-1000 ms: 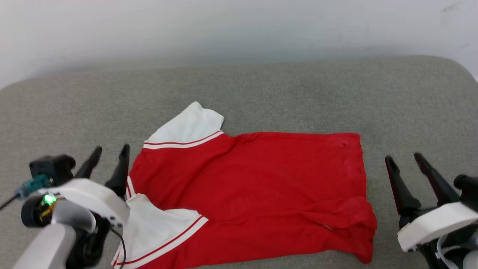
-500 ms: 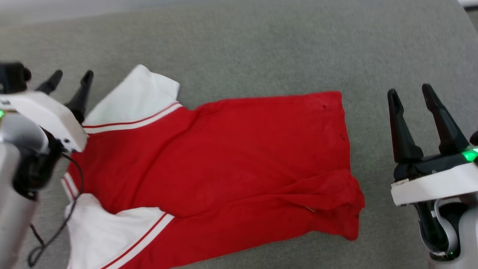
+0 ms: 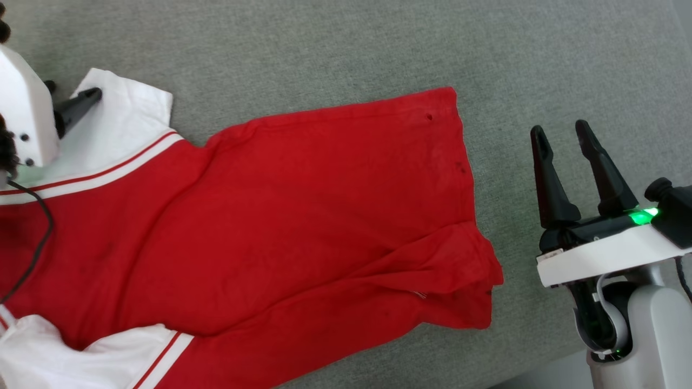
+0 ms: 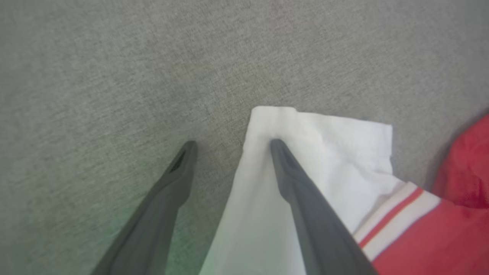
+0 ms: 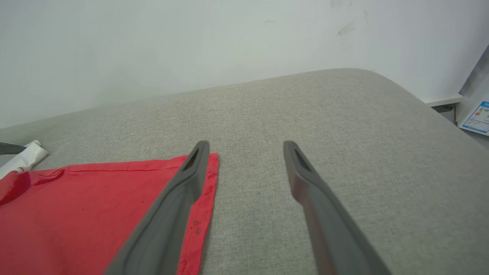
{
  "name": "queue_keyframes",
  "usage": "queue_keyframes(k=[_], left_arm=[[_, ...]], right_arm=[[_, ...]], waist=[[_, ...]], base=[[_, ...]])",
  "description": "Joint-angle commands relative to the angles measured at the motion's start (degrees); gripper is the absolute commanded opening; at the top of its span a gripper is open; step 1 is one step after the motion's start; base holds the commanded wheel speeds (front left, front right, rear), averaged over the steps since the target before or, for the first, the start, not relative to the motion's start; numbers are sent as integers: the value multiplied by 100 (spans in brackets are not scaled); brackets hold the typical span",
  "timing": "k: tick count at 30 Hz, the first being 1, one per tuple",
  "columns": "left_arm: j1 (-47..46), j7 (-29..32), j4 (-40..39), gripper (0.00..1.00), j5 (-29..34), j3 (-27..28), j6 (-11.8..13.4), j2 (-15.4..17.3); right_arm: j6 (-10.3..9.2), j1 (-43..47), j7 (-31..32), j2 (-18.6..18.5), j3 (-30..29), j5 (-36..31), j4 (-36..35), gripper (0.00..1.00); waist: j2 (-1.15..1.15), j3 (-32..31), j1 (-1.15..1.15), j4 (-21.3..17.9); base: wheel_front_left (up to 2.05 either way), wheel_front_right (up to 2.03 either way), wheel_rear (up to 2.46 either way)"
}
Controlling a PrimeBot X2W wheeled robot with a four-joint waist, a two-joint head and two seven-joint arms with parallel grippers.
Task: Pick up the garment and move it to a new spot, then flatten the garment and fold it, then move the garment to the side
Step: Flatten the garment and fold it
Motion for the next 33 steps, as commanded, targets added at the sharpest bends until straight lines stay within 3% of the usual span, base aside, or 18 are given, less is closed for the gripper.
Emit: queue_keyframes(k=[1,3,6,9,17,20,26,33], left_arm=[[12,280,36,100,-57,-129,-22,-1],[30,723,98,100,-139,-275,33,-5],[166,1273,160,0,-250,-470,211,-44],[238,1290,105,0,-281,-480,341,-138],[60,468,19,0,-116,-242,451,-369],[-119,-31,-130,0,6,-158,457,-574],[-225,-470,-370,0,139,-215,406,-899],[-280,-766,-644,0,242,-368,285,-1192]], right_arm=[[-2,-120,-56,37,36,48,44,100],[-3,-135,-105,46,69,107,124,100],[-3,-189,-158,50,90,159,241,100],[-2,-224,-122,33,102,233,344,100],[-2,-418,481,-299,81,907,697,100],[-2,-785,1232,-721,82,1289,1198,100],[-2,-1365,2277,-1162,307,1674,1816,100],[-2,-2140,3581,-1467,663,1835,2463,100]], waist=[[0,142,-1,-133],[0,187,-1,-174],[0,209,-1,-211],[0,189,-1,-209],[0,-52,-1,84],[0,-210,-1,437],[0,-294,-1,927],[0,-144,-1,1498]], base=[[0,0,0],[0,0,0],[0,0,0],[0,0,0],[0,0,0],[0,0,0],[0,0,0],[0,0,0]])
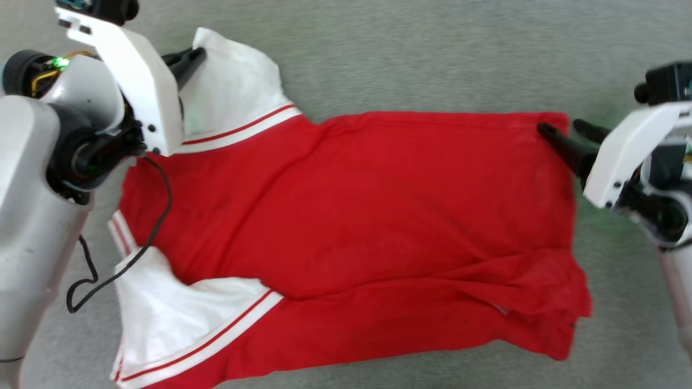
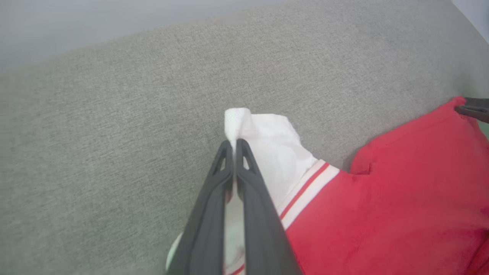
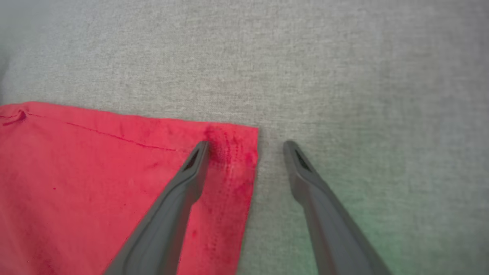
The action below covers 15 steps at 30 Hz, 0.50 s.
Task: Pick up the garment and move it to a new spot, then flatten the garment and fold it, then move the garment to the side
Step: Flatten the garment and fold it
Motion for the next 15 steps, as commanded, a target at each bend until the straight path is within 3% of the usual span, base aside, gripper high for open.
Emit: queue_keyframes(k=[1,5,6,7,9,15], left_arm=[[-36,-38,-14,0,21,-21,-32,-53],[-2,-195,23,0,57,-60,-85,-117],[14,-224,42,0,54,-65,-99,-133],[31,-256,59,0,48,-76,-114,-157],[49,-309,101,0,30,-85,-140,-193],[141,-601,219,0,47,-17,-167,-192]], right_arm=[[0,-4,141,30,83,14,119,100],[0,-93,1088,95,337,-26,560,96],[1,-76,1344,116,412,-65,649,35],[1,-67,1518,135,450,-83,689,0],[8,-125,1705,134,456,-151,668,0],[0,-479,1400,-70,190,-419,135,0]], waist=[[0,80,0,182],[0,117,0,329],[0,115,0,352],[0,112,0,374],[0,103,0,402],[0,-63,0,424]], base=[[0,0,0],[0,0,0],[0,0,0],[0,0,0],[0,0,0],[0,0,0]])
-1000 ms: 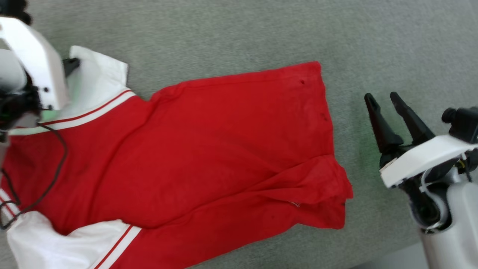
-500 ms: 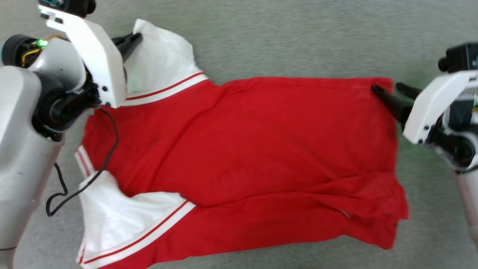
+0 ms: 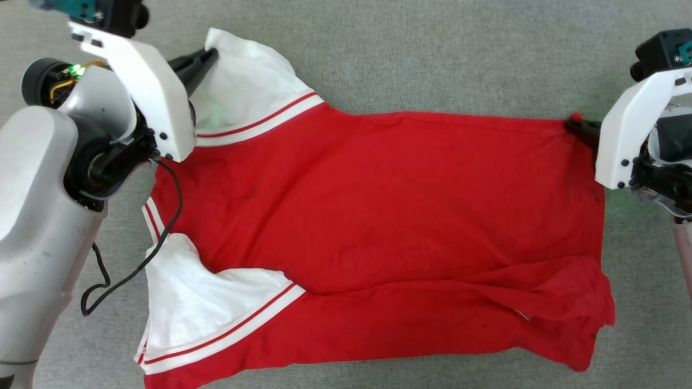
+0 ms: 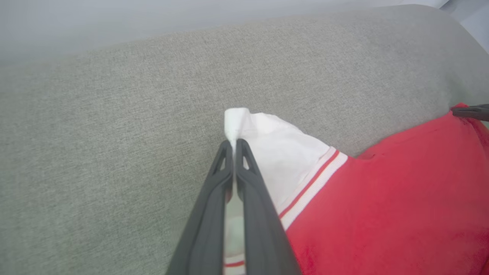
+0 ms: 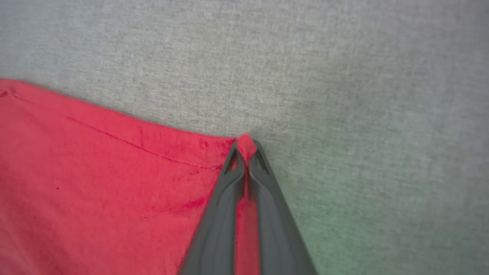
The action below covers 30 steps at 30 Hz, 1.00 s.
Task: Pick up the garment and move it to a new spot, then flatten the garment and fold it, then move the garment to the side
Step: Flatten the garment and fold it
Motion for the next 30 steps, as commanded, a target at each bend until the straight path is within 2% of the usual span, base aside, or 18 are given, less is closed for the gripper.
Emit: queue_keyframes(k=[1,9,19,26,30], left_arm=[[76,-72,-7,0,11,48,-18,-4],[928,-797,-390,0,-121,385,219,191],[3239,-1535,-1386,0,-393,748,911,532],[4563,-1675,-1501,0,-808,735,1214,399],[4993,-1709,-1294,0,-1020,670,1209,237]], right_arm=[[0,62,-60,84,14,-26,-52,0],[-2,586,-679,15,-512,-203,-806,0],[-2,2104,-1625,229,-850,-193,-1423,0],[-2,3178,-2038,414,-938,-32,-1306,0],[-2,3566,-2186,500,-843,-15,-1076,0]], waist=[[0,-77,0,2],[0,-600,0,69],[0,-1268,0,115],[0,-1523,0,93],[0,-1625,0,37]], base=[[0,0,0],[0,0,0],[0,0,0],[0,0,0],[0,0,0]])
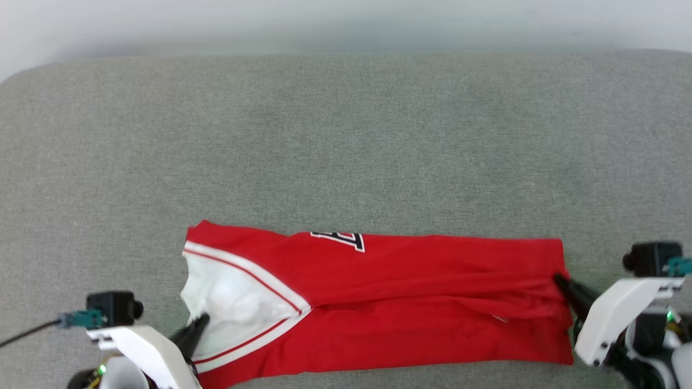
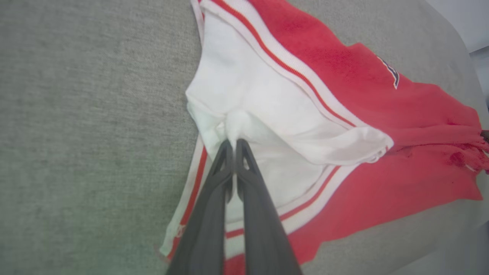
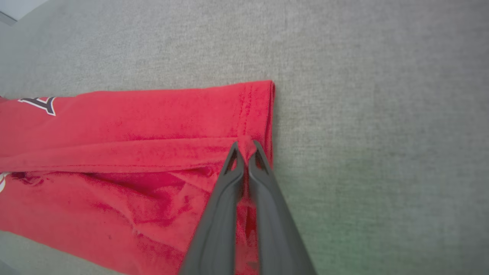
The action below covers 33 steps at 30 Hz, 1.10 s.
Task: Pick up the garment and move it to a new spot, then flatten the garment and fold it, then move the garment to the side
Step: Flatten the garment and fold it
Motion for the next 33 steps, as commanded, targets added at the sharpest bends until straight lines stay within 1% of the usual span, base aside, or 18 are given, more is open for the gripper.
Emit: queue_keyframes(k=[1,2,3,5,9,13,15,20,21,22,23,24,26,27,28,30,31,33], left_arm=[[64,-7,78,14,-3,-57,-44,-49],[76,-15,138,68,-9,-109,-74,-124],[74,-48,227,100,8,-168,-113,-187],[34,-172,410,100,93,-235,-187,-287],[-80,-771,605,100,376,-200,-277,-443],[-167,-1356,516,100,723,-156,-217,-539],[-229,-1602,400,100,892,-129,-148,-575],[-364,-2133,86,100,1367,-117,121,-671],[-364,-2133,86,100,1367,-117,121,-671],[-431,-2354,-7,100,1581,-80,284,-711],[-431,-2354,-7,100,1581,-80,284,-711],[-471,-2525,-26,100,1791,-15,405,-717],[-514,-2640,-81,100,2048,22,536,-761],[-514,-2640,-81,100,2048,22,536,-761],[-527,-2703,-174,100,2269,74,677,-829],[-507,-2730,-258,100,2486,119,783,-838],[-501,-2739,-309,100,2560,134,819,-865],[-493,-2746,-340,100,2656,128,841,-860]], right_arm=[[-4,144,-66,37,33,-18,80,32],[-4,200,-140,94,47,9,139,100],[-4,256,-221,119,83,-10,214,100],[-5,355,-442,205,79,-45,380,100],[-4,527,-960,311,79,-53,470,100],[-4,635,-1291,218,-10,15,160,100],[-4,704,-1282,148,-118,64,-72,100],[-3,771,-749,-69,-590,108,-569,100],[-3,771,-749,-69,-590,108,-569,100],[-4,783,-427,-208,-794,88,-684,100],[-4,783,-427,-208,-794,88,-684,100],[-3,757,-105,-298,-968,112,-780,100],[-3,750,234,-372,-1124,103,-864,100],[-3,750,234,-372,-1124,103,-864,100],[-3,794,600,-404,-1262,99,-925,100],[-3,834,917,-374,-1335,69,-983,100],[-4,857,1078,-324,-1360,62,-991,100],[-3,874,1192,-283,-1381,30,-996,100]], waist=[[0,-41,0,-17],[0,-53,0,-20],[0,-75,0,-30],[0,-123,0,-52],[0,-262,0,-100],[0,-413,0,-134],[0,-493,0,-154],[0,-616,0,-171],[0,-616,0,-171],[0,-629,0,-152],[0,-629,0,-152],[0,-609,0,-116],[0,-578,0,-54],[0,-578,0,-54],[0,-546,0,36],[0,-507,0,130],[0,-489,0,185],[0,-467,0,238]], base=[[0,0,0],[0,0,0],[0,0,0],[0,0,0],[0,0,0],[0,0,0],[0,0,0],[0,0,0],[0,0,0],[0,0,0],[0,0,0],[0,0,0],[0,0,0],[0,0,0],[0,0,0],[0,0,0],[0,0,0],[0,0,0]])
